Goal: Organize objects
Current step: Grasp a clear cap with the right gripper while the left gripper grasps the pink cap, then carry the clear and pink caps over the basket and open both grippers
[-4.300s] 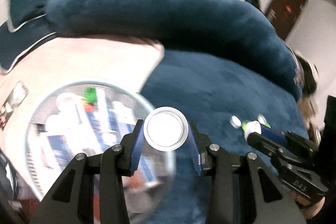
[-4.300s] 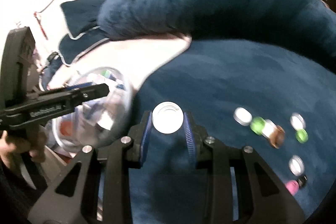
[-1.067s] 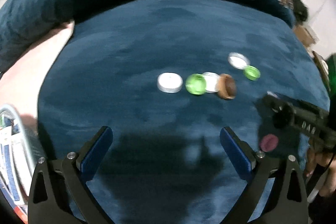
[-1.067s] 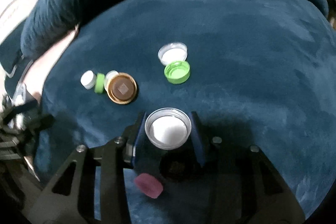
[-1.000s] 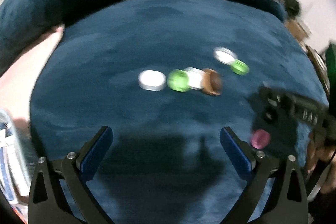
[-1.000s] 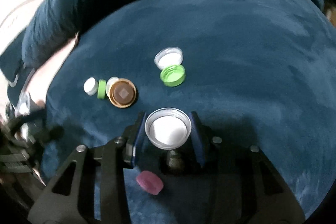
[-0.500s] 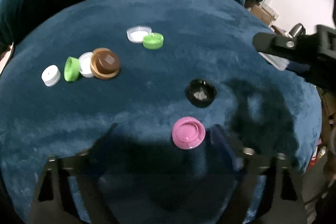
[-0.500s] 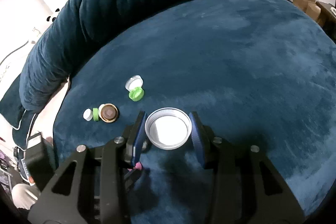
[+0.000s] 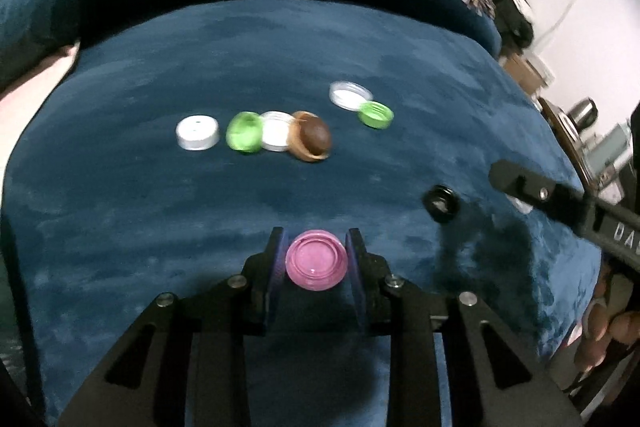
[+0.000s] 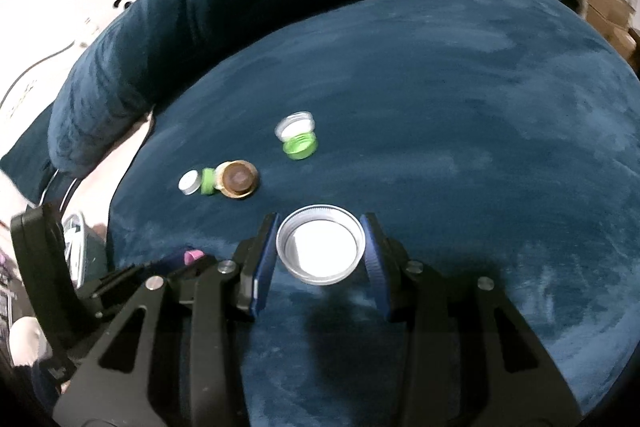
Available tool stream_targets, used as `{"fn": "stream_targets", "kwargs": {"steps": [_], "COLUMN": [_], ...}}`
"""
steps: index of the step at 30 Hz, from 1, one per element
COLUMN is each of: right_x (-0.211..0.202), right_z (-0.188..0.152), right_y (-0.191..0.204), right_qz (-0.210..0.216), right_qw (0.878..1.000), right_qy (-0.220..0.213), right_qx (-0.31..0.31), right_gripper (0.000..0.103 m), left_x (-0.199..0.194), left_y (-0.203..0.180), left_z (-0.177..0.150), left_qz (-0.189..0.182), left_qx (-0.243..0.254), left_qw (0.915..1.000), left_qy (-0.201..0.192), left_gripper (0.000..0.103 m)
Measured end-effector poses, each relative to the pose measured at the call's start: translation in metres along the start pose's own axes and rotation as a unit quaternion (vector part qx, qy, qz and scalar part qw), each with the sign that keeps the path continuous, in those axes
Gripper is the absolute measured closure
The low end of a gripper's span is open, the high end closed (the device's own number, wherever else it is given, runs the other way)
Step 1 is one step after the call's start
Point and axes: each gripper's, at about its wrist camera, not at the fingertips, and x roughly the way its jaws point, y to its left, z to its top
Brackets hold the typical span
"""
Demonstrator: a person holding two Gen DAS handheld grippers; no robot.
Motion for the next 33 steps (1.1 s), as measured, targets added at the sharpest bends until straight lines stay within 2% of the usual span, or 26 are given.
{"fn": "stream_targets", "kwargs": {"steps": [14, 20, 28, 33], "right_x": [0.010, 0.014, 0.019, 0.025], "right_z": [-0.013, -0.017, -0.020, -0.019], "right_y": [0.074, 0.114, 0.209, 0.275], "right_qz": [0.036, 0.059, 0.108, 0.155], "right_qw": [0.996, 0.992, 0.978, 0.968], "right_qy": [0.017, 0.021, 0.021, 0.024], "right_qx": [-0.077, -0.106, -0.176, -0.197], "right_gripper": [0.061, 0.061, 0.061, 0.061], "left_x": [-0.066, -0.107, -0.179, -0.215], "left_y": [0.062, 0.105, 0.193, 0.261], "left_z": [-0.011, -0.015, -0.017, -0.022], "left_qz": [0.049, 0.069, 0.102, 0.139], "left_qx": [-0.043, -0.083, -0.166, -0.219], "left_qw": [0.9967, 0.9910, 0.9718, 0.9562], "left_qy": [-0.049, -0.080, -0.133, -0.136], "left_gripper": [0.073, 0.073, 0.073, 0.073]}}
